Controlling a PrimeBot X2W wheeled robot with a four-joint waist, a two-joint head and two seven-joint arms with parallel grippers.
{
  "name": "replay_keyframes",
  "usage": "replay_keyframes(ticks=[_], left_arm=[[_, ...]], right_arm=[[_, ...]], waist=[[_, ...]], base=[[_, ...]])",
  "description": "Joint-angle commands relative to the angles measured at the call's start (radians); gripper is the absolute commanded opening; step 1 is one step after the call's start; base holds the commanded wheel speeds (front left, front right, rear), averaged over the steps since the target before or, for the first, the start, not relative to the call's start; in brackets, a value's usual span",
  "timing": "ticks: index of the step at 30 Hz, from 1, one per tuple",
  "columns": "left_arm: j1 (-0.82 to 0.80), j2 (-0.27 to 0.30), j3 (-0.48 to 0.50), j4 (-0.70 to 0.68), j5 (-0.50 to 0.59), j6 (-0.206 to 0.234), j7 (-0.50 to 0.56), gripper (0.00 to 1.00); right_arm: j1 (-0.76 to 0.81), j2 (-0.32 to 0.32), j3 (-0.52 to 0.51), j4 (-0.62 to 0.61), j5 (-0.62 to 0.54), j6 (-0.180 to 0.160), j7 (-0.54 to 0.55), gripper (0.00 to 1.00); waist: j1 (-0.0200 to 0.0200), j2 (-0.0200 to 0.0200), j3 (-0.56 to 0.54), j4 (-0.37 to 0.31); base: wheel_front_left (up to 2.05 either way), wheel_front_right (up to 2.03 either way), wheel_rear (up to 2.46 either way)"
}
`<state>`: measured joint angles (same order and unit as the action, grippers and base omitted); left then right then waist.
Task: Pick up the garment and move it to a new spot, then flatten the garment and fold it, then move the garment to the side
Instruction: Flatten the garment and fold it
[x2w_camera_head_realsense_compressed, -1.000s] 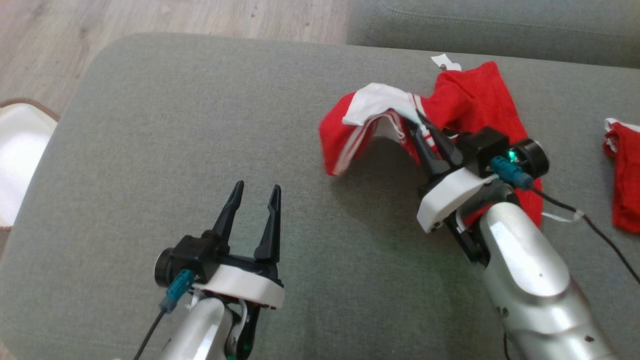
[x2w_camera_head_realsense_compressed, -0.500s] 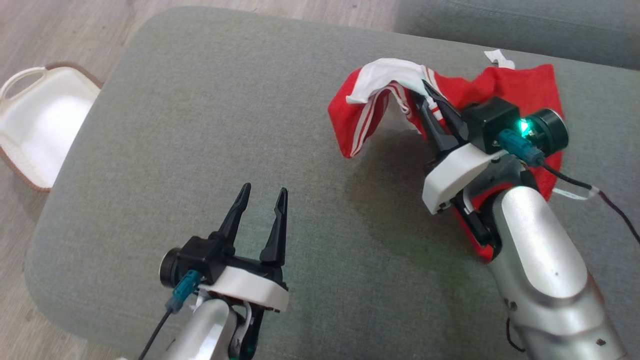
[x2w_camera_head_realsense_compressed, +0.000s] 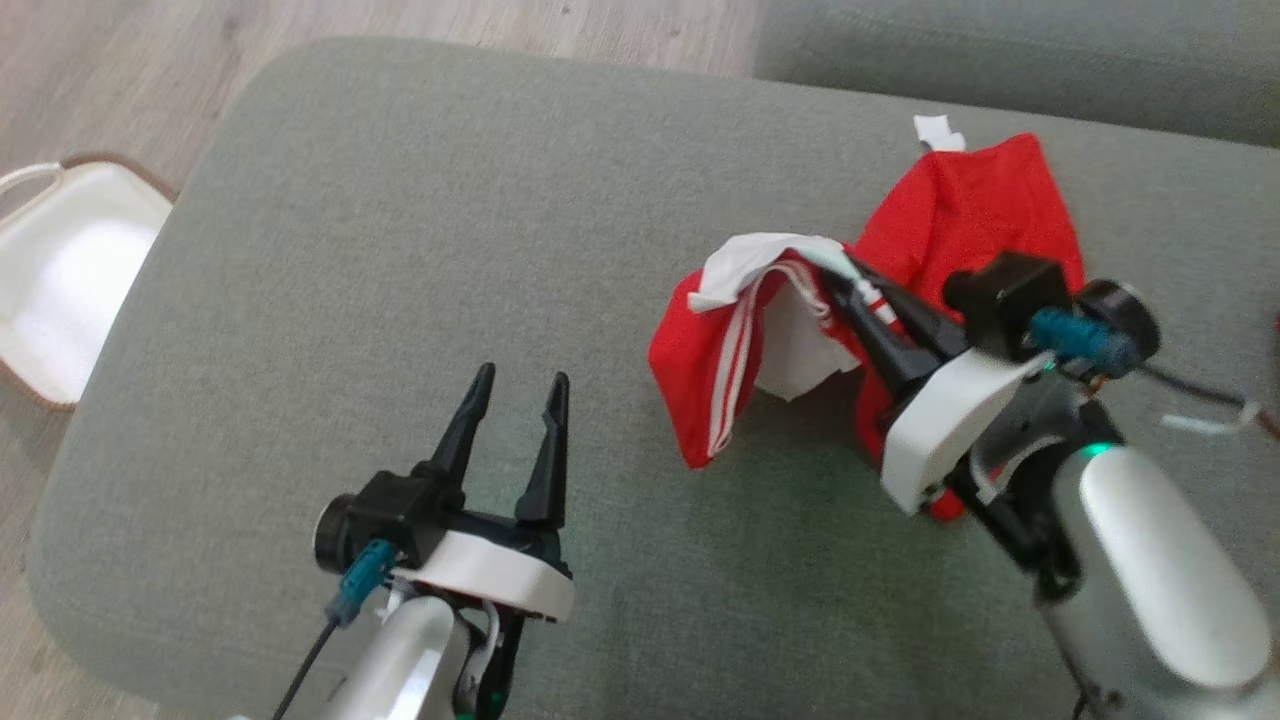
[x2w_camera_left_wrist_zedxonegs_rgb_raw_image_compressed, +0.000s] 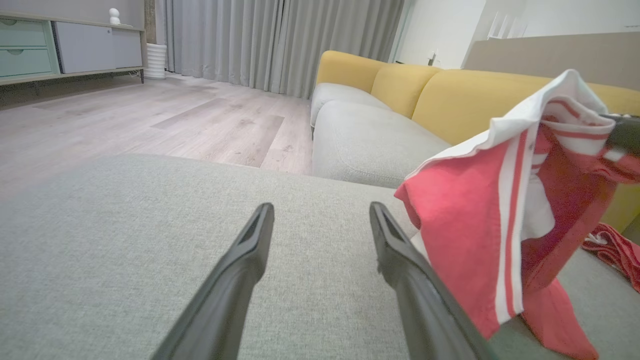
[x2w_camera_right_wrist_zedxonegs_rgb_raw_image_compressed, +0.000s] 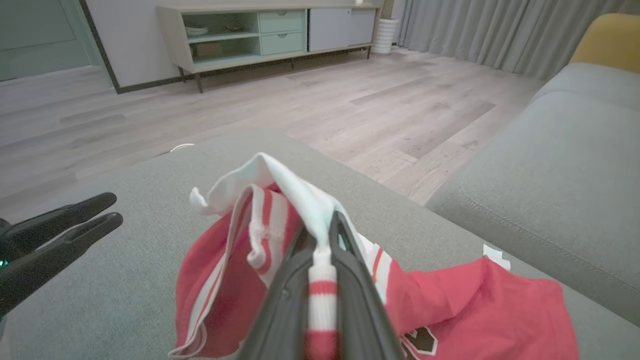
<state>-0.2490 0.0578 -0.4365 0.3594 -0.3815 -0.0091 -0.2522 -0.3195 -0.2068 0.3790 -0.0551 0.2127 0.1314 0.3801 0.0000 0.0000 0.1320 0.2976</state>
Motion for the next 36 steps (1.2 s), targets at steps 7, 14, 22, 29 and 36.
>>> replay_keyframes(ticks=[7, 14, 22, 29, 36], left_arm=[[-0.083, -0.003, -0.034, -0.023, -0.012, -0.019, -0.010, 1.00], [-0.134, -0.007, -0.107, -0.024, -0.064, -0.013, -0.010, 1.00], [-0.143, -0.007, -0.146, -0.034, -0.101, 0.023, -0.010, 1.00], [-0.145, -0.007, -0.116, -0.032, -0.083, 0.033, -0.010, 1.00], [-0.120, 0.006, -0.042, -0.040, -0.046, 0.033, -0.010, 1.00]], right_arm=[[-0.236, -0.121, 0.081, 0.178, 0.130, -0.001, 0.120, 0.00], [-0.496, -0.213, 0.209, 0.548, 0.145, -0.001, 0.026, 0.00], [-0.670, -0.180, 0.273, 0.873, 0.053, -0.001, -0.224, 1.00], [-0.690, -0.111, 0.244, 0.996, 0.054, -0.001, -0.382, 1.00], [-0.640, -0.049, 0.190, 1.028, 0.062, -0.001, -0.551, 1.00]], waist=[[0.0000, 0.0000, 0.100, 0.108], [0.0000, 0.0000, 0.165, 0.225], [0.0000, 0.0000, 0.173, 0.245], [0.0000, 0.0000, 0.137, 0.178], [0.0000, 0.0000, 0.062, 0.048]], base=[[0.00, 0.00, 0.00], [0.00, 0.00, 0.00], [0.00, 0.00, 0.00], [0.00, 0.00, 0.00], [0.00, 0.00, 0.00]])
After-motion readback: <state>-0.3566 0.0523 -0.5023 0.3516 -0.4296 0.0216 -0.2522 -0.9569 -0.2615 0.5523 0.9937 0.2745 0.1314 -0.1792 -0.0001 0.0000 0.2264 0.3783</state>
